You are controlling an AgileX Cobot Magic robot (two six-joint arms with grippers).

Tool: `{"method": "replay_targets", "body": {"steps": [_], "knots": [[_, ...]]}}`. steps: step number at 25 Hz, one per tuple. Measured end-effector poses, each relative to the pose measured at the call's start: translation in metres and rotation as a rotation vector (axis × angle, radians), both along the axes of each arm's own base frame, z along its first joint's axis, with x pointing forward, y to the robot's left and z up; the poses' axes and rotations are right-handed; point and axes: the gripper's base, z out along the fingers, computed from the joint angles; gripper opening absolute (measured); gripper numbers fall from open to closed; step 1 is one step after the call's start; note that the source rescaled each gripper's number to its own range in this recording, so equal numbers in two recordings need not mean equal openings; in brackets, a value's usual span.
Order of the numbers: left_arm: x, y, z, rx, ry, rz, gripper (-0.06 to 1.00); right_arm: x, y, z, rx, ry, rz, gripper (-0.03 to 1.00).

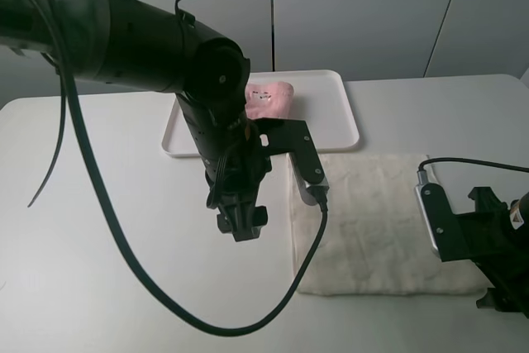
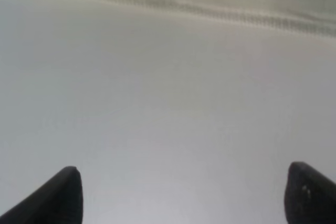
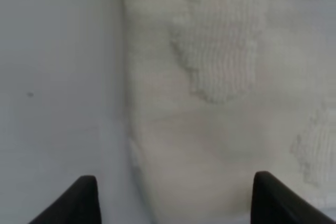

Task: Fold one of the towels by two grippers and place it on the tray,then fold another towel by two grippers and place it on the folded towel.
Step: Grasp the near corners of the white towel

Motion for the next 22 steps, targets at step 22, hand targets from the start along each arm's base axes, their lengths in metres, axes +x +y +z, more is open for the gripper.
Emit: {"method": "replay_targets", "body": {"steps": [22], "knots": [[0.002, 0.0, 0.0, 0.002, -0.019, -0.011, 0.99, -0.002, -0.011, 0.003, 0.085, 0.044, 0.051, 0.64]]}}
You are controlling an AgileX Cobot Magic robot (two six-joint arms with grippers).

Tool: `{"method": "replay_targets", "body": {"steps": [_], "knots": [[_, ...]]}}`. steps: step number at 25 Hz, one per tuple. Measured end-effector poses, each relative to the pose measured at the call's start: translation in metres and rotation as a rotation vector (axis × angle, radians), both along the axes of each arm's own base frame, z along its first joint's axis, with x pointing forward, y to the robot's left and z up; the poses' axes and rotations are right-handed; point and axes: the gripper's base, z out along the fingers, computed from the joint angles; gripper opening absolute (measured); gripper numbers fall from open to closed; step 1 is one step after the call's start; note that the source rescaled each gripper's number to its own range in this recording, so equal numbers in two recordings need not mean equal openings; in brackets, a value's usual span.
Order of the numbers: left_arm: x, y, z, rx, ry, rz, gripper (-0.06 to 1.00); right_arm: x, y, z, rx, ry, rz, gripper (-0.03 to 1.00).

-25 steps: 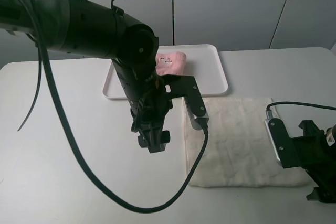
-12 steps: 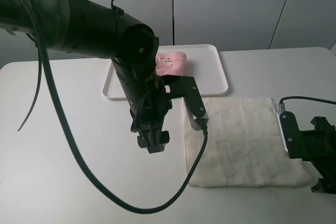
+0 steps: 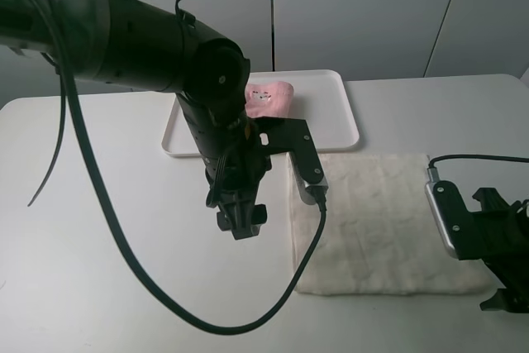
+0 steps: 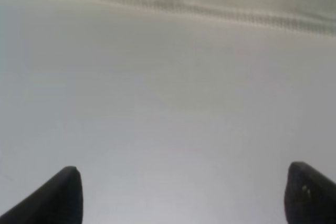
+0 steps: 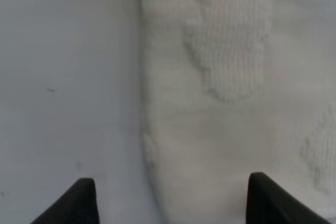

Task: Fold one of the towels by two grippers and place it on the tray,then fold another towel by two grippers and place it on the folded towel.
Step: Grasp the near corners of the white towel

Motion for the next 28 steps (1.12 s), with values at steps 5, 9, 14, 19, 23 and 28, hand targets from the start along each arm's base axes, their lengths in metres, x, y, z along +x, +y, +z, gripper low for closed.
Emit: {"method": "replay_targets", "body": {"steps": [5, 9, 14, 19, 23, 28], "knots": [[0.0, 0.0, 0.0, 0.0, 0.0, 0.0, 0.99, -0.001, 0.0, -0.006, -0.007, 0.034, 0.018, 0.64], [0.0, 0.0, 0.0, 0.001, -0.001, -0.001, 0.99, -0.001, -0.001, -0.01, -0.024, 0.06, 0.048, 0.64], [0.001, 0.001, 0.0, 0.007, -0.008, -0.007, 0.99, 0.0, -0.002, -0.016, -0.036, 0.074, 0.066, 0.64], [0.001, 0.001, 0.0, 0.009, -0.007, -0.007, 0.99, 0.002, -0.002, -0.017, -0.037, 0.058, 0.068, 0.64], [-0.003, -0.002, 0.0, -0.014, 0.028, -0.004, 0.99, 0.003, -0.003, -0.017, -0.041, 0.05, 0.076, 0.64], [-0.023, -0.017, 0.0, -0.017, 0.039, -0.076, 0.99, 0.003, -0.003, -0.017, -0.042, 0.049, 0.078, 0.64]]}}
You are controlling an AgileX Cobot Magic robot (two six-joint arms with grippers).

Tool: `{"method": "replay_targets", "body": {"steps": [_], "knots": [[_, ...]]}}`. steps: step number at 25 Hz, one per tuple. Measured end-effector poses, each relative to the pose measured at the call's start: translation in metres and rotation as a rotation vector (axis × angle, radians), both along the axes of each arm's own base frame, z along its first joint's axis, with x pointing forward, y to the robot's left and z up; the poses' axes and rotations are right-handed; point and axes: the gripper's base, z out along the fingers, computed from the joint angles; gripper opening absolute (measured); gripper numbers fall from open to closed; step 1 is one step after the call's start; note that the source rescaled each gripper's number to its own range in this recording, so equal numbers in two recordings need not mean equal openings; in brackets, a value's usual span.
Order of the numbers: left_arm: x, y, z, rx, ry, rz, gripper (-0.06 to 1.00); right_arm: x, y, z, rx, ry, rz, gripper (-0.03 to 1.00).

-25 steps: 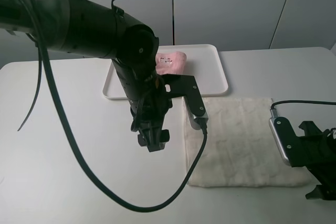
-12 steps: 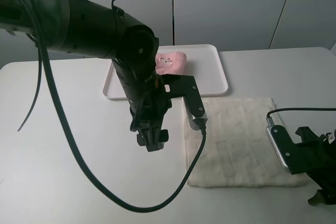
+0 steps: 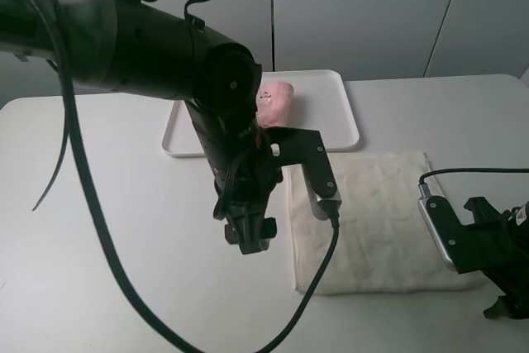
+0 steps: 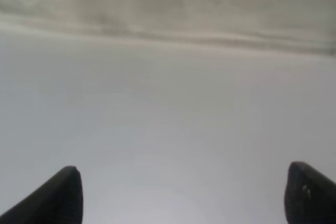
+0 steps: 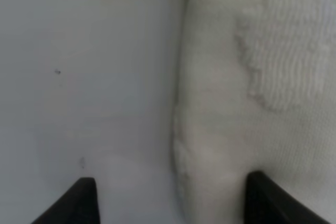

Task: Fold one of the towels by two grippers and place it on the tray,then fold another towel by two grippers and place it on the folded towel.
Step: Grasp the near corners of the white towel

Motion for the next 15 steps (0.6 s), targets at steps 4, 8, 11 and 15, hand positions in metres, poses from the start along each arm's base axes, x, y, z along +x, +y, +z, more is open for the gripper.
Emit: {"method": "replay_targets", "body": {"steps": [4, 8, 11, 15], "knots": [[-0.023, -0.017, 0.0, -0.011, -0.005, -0.072, 0.99, 0.0, 0.0, 0.0, 0.0, -0.002, 0.0, 0.64], [-0.033, -0.028, 0.001, -0.048, -0.022, -0.092, 0.99, 0.0, 0.0, 0.0, -0.002, -0.004, -0.016, 0.64], [-0.039, -0.034, 0.001, -0.074, -0.015, -0.092, 0.99, 0.001, 0.0, 0.0, -0.002, -0.006, -0.019, 0.64], [-0.055, -0.045, -0.014, -0.064, 0.018, -0.118, 0.99, 0.001, 0.0, 0.0, -0.003, -0.009, -0.031, 0.64]]}}
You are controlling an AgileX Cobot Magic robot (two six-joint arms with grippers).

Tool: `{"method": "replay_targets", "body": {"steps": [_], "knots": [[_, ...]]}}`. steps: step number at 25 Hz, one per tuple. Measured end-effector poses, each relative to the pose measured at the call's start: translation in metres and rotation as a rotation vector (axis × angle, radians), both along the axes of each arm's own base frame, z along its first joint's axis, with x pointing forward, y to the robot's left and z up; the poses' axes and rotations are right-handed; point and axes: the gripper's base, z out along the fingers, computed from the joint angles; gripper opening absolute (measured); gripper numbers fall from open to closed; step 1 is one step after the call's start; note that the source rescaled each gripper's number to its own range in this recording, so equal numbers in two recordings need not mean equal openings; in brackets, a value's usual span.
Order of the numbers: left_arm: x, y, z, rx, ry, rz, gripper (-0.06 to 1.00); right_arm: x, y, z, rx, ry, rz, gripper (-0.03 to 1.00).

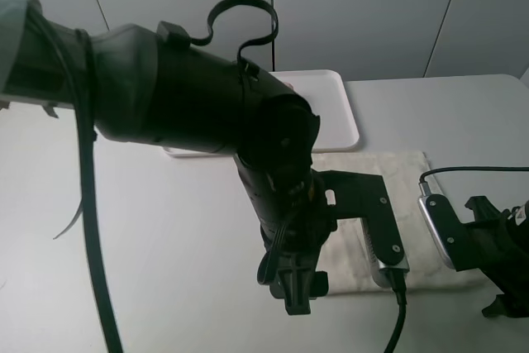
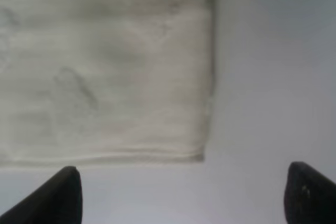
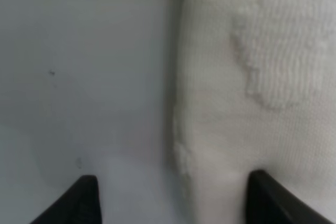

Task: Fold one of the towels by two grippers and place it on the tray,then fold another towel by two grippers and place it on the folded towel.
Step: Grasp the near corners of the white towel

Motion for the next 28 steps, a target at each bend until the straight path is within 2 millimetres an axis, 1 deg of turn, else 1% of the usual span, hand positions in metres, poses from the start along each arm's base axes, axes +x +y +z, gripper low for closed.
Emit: {"method": "replay_targets", "body": {"steps": [5, 8, 12, 16, 18, 23, 28], "knots": [[-0.017, -0.01, -0.027, 0.055, 0.035, 0.007, 0.99, 0.0, 0.0, 0.0, -0.001, -0.002, 0.001, 0.64], [-0.017, -0.012, -0.036, 0.074, 0.044, 0.031, 0.99, 0.0, 0.0, 0.0, -0.003, -0.004, -0.003, 0.64], [-0.013, -0.019, -0.035, 0.064, 0.038, 0.055, 0.99, 0.001, 0.0, 0.0, -0.003, -0.007, -0.007, 0.64], [-0.011, -0.021, -0.033, 0.069, 0.034, 0.054, 0.99, 0.001, 0.0, 0.0, -0.003, -0.008, -0.011, 0.64], [-0.011, -0.02, -0.035, 0.086, 0.033, 0.048, 0.99, 0.001, 0.0, 0.0, -0.003, -0.008, -0.011, 0.64], [-0.012, -0.018, -0.05, 0.143, 0.044, 0.036, 0.99, 0.001, 0.0, 0.0, -0.003, -0.008, -0.011, 0.64], [-0.014, -0.02, -0.05, 0.14, 0.039, 0.028, 0.99, 0.001, 0.0, 0.0, -0.003, -0.01, -0.011, 0.64]]}}
